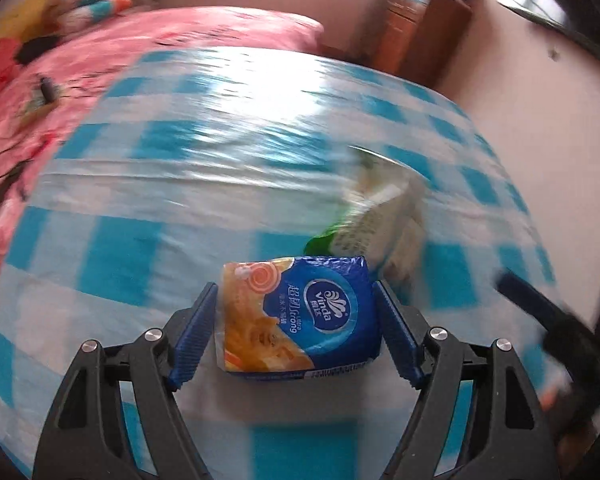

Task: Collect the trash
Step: 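Grasp the blue tissue pack with the left tool while the right tool grasps the wipe packet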

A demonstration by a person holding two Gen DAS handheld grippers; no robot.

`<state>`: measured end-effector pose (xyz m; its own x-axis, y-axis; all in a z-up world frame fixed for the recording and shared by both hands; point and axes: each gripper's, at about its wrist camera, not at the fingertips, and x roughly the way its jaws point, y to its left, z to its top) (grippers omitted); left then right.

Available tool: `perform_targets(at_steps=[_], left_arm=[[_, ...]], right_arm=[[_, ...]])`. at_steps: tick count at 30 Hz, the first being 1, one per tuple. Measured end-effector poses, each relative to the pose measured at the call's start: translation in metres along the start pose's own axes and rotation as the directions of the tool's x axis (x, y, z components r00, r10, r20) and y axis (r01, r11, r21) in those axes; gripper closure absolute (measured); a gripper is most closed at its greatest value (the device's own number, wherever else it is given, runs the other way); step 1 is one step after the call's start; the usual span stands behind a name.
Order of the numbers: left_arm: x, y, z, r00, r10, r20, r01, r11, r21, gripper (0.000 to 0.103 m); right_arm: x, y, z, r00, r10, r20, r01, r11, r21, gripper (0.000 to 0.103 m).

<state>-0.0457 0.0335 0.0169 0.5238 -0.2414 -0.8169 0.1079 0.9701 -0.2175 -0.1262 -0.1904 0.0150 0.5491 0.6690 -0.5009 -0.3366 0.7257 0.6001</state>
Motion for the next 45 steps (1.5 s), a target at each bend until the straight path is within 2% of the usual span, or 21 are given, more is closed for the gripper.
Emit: perform_targets(at_steps=[2, 6, 11, 16, 19, 22, 24, 29, 31, 34, 40, 43, 45], left_arm=[[-0.005, -0.011, -0.002, 1.0, -0.02, -0.024, 0.022, 0.997, 0.078, 0.025], [-0.018, -0.022, -0.006, 0.999, 0.048, -0.015, -0.042, 0.964, 0.263, 0.021], [-0.026, -0.016, -0.007, 0.999, 0.03, -0.034, -0.019, 0.959, 0.283, 0.02], [-0.022, -0.022, -0.014, 1.0, 0.019, -0.021, -0.01, 0.926, 0.377, 0.02], [-0.018, -0.028, -0.013, 0.999, 0.018, -0.029, -0.002, 0.883, 0.47, 0.02], [-0.01, -0.035, -0.009, 0.997, 0.001, -0.072, 0.041, 0.812, 0.582, 0.02], [-0.004, -0.037, -0.006, 0.994, -0.007, -0.11, 0.075, 0.777, 0.625, 0.02], [0.002, -0.031, -0.003, 0.975, -0.067, -0.214, 0.195, 0.727, 0.659, 0.02], [0.001, -0.027, -0.003, 0.964, -0.106, -0.246, 0.245, 0.72, 0.649, 0.02], [-0.003, -0.025, -0.008, 0.959, -0.122, -0.256, 0.266, 0.705, 0.657, 0.02], [-0.015, -0.024, -0.021, 0.934, -0.207, -0.292, 0.352, 0.678, 0.645, 0.02], [-0.02, -0.024, -0.022, 0.942, -0.211, -0.261, 0.334, 0.675, 0.658, 0.02], [-0.02, -0.025, -0.022, 0.958, -0.189, -0.216, 0.286, 0.678, 0.677, 0.02]], right_arm=[[-0.002, -0.008, 0.002, 1.0, -0.005, -0.002, 0.005, 0.999, 0.031, 0.005], [-0.001, -0.016, 0.004, 1.0, -0.003, -0.026, 0.005, 0.998, 0.07, 0.005], [0.004, -0.012, 0.006, 0.999, -0.028, -0.045, 0.031, 0.998, 0.056, 0.005], [0.008, -0.012, 0.01, 0.997, -0.035, -0.073, 0.04, 0.997, 0.07, 0.005], [0.01, -0.013, 0.014, 0.995, -0.038, -0.093, 0.045, 0.996, 0.083, 0.005], [0.012, -0.013, 0.017, 0.993, -0.041, -0.11, 0.051, 0.994, 0.094, 0.005], [0.015, -0.011, 0.019, 0.991, -0.055, -0.118, 0.065, 0.994, 0.084, 0.005], [0.022, -0.003, 0.021, 0.986, -0.082, -0.144, 0.092, 0.994, 0.062, 0.005], [0.027, 0.002, 0.022, 0.984, -0.093, -0.149, 0.102, 0.993, 0.053, 0.005], [0.033, 0.007, 0.023, 0.981, -0.105, -0.162, 0.114, 0.992, 0.047, 0.005], [0.048, 0.017, 0.027, 0.972, -0.146, -0.186, 0.154, 0.987, 0.033, 0.005], [0.057, 0.022, 0.031, 0.968, -0.164, -0.192, 0.17, 0.985, 0.015, 0.005], [0.065, 0.024, 0.034, 0.966, -0.168, -0.196, 0.174, 0.985, 0.012, 0.005]])
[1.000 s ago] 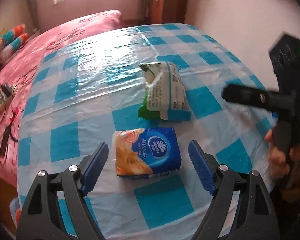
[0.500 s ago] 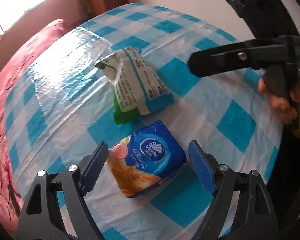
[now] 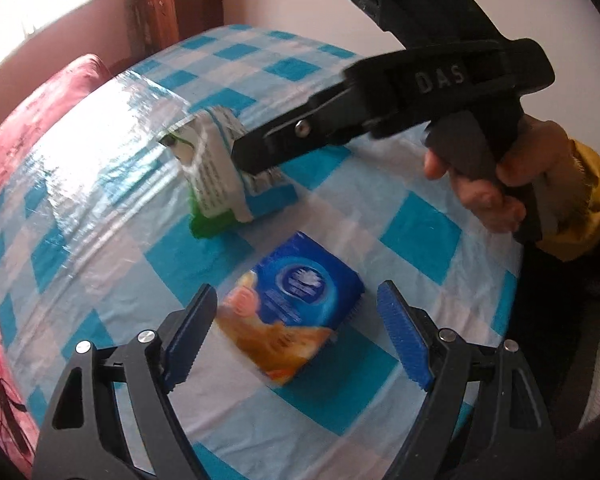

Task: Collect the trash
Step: 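Grasp the blue tissue pack with the left tool while the right tool grasps the wipe packet, then carry the tissue pack and wipe packet to the orange bucket and release both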

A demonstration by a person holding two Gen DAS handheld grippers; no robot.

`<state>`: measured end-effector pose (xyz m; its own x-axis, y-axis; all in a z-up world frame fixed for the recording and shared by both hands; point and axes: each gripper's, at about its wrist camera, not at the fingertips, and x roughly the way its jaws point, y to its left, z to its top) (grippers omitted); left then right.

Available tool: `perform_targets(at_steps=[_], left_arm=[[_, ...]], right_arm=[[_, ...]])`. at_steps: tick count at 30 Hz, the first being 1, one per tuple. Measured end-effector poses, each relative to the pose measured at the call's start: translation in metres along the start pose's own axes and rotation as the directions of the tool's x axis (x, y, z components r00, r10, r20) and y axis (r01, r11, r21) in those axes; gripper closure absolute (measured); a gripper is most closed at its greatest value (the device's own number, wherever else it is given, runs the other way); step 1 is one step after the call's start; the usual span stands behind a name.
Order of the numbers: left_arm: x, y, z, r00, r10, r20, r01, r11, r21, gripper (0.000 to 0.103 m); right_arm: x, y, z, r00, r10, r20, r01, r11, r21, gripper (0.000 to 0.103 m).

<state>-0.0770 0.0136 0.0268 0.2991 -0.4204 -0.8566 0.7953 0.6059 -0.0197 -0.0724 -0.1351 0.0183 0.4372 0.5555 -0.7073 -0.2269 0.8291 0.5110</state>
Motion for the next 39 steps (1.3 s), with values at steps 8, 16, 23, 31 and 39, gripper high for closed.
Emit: perform_targets(at_steps=[8, 16, 23, 31, 39], left_arm=[[0.013, 0.005, -0.001, 1.0, -0.021, 0.012, 0.021, 1.0, 0.005, 0.02], [0.013, 0.002, -0.005, 0.997, -0.057, 0.049, 0.057, 0.998, -0.003, 0.02], [0.017, -0.022, -0.008, 0.998, -0.006, 0.065, 0.003, 0.999, 0.047, 0.02], [0.006, -0.029, -0.024, 0.991, 0.05, 0.128, -0.044, 0.998, -0.048, 0.037], [-0.008, -0.027, -0.042, 0.983, 0.073, 0.166, -0.041, 0.981, -0.189, 0.051]], right_arm=[[0.021, 0.017, 0.016, 0.999, -0.034, 0.014, 0.035, 0.997, -0.062, 0.006], [0.039, 0.025, 0.019, 0.995, -0.1, 0.029, 0.103, 0.986, -0.131, 0.029], [0.049, 0.03, 0.02, 0.986, -0.154, 0.063, 0.164, 0.967, -0.196, 0.046], [0.049, 0.025, 0.019, 0.984, -0.162, 0.079, 0.175, 0.962, -0.211, 0.06], [0.038, 0.007, 0.021, 0.994, -0.066, 0.084, 0.077, 0.987, -0.14, 0.063]])
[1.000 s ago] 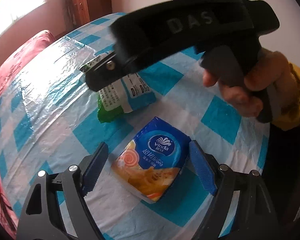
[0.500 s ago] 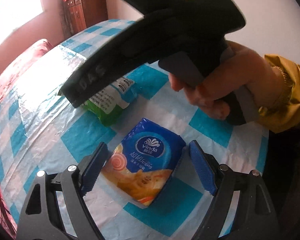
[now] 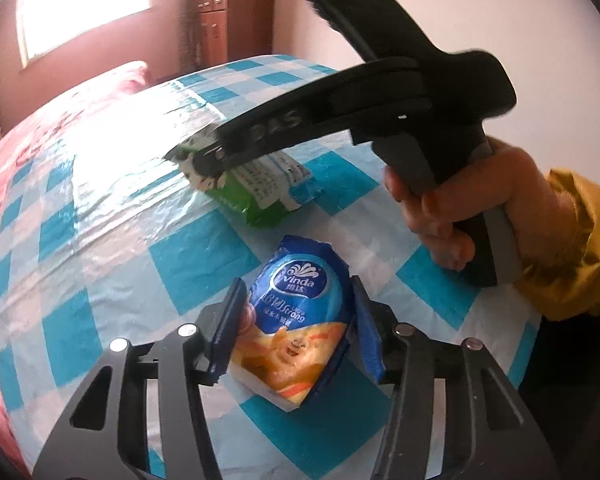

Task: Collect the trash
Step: 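Carry the tissue pack and wipe packet to the orange bucket and release both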

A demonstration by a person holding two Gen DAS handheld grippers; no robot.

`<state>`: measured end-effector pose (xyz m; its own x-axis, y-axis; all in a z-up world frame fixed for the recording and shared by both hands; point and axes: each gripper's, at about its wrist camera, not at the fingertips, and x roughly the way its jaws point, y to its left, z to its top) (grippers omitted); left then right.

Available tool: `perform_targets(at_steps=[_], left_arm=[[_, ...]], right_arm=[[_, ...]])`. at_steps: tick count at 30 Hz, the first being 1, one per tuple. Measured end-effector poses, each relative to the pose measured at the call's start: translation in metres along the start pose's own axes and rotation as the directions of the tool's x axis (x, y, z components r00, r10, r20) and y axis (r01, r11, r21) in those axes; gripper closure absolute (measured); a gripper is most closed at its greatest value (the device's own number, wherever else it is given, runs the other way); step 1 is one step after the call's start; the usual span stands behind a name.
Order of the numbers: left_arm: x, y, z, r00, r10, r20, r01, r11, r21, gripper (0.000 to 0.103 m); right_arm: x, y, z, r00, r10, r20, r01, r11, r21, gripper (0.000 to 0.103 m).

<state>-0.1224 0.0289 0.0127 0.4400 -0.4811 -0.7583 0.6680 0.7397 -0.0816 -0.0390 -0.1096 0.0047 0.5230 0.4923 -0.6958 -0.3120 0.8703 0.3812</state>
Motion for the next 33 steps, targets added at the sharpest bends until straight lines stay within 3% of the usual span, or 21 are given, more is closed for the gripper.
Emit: perform_targets(at_steps=[10, 19, 33], left_arm=[[-0.023, 0.036, -0.029, 0.999, 0.011, 0.041, -0.004, 0.986, -0.165, 0.055], [-0.059, 0.066, -0.054, 0.992, 0.101, 0.076, -0.074, 0.95, -0.303, 0.056], [-0.087, 0.109, -0.071, 0.954, 0.292, 0.072, -0.209, 0.816, -0.539, 0.056]], right_arm=[[-0.009, 0.005, -0.007, 1.0, 0.013, 0.017, -0.013, 1.0, -0.008, 0.065], [-0.011, 0.022, -0.016, 1.0, 0.017, 0.013, -0.016, 0.999, -0.043, 0.066], [-0.009, 0.057, -0.025, 0.999, 0.046, -0.02, -0.048, 0.994, -0.098, 0.066]])
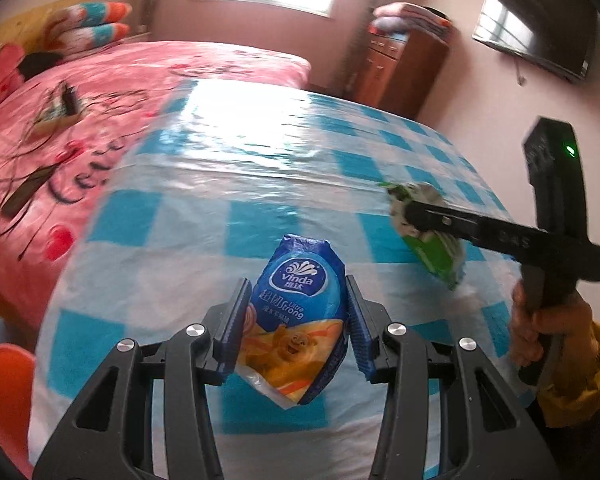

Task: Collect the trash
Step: 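Carry the tissue pack and wipe packet to the orange bucket and release both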

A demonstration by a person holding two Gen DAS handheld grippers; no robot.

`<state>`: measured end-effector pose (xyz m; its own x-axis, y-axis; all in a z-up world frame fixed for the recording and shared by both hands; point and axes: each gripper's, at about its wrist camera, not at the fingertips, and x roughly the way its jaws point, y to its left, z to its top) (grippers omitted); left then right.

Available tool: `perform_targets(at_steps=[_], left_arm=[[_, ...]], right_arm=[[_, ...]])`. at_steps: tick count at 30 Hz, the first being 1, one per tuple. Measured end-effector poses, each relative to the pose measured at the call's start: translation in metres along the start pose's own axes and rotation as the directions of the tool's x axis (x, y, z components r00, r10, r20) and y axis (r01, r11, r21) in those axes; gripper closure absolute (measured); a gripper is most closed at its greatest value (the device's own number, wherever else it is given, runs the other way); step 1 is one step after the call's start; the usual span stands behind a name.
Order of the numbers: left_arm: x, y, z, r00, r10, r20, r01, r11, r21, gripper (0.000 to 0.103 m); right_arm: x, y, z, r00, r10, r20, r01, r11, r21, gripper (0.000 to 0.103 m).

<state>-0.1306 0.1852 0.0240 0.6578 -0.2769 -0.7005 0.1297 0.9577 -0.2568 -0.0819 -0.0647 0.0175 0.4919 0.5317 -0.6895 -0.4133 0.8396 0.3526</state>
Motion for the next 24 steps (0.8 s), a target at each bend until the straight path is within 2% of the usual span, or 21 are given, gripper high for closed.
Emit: perform_targets(at_steps=[13, 24], left_arm=[[-0.031, 0.033, -0.014, 0.992, 0.112, 0.062, -0.105, 0.988, -0.113, 0.056], [-0.07, 0.077, -0.032, 0.962, 0.253, 0.099, -0.225, 0.945, -0.236, 0.056]], right_arm=[[0.006, 0.047, -0.006, 0.998, 0.043, -0.044, -0.046, 0.996, -0.074, 0.066], [0.02, 0.107, -0.004, 0.987, 0.123, -0.1, -0.137, 0.979, -0.148, 0.066]])
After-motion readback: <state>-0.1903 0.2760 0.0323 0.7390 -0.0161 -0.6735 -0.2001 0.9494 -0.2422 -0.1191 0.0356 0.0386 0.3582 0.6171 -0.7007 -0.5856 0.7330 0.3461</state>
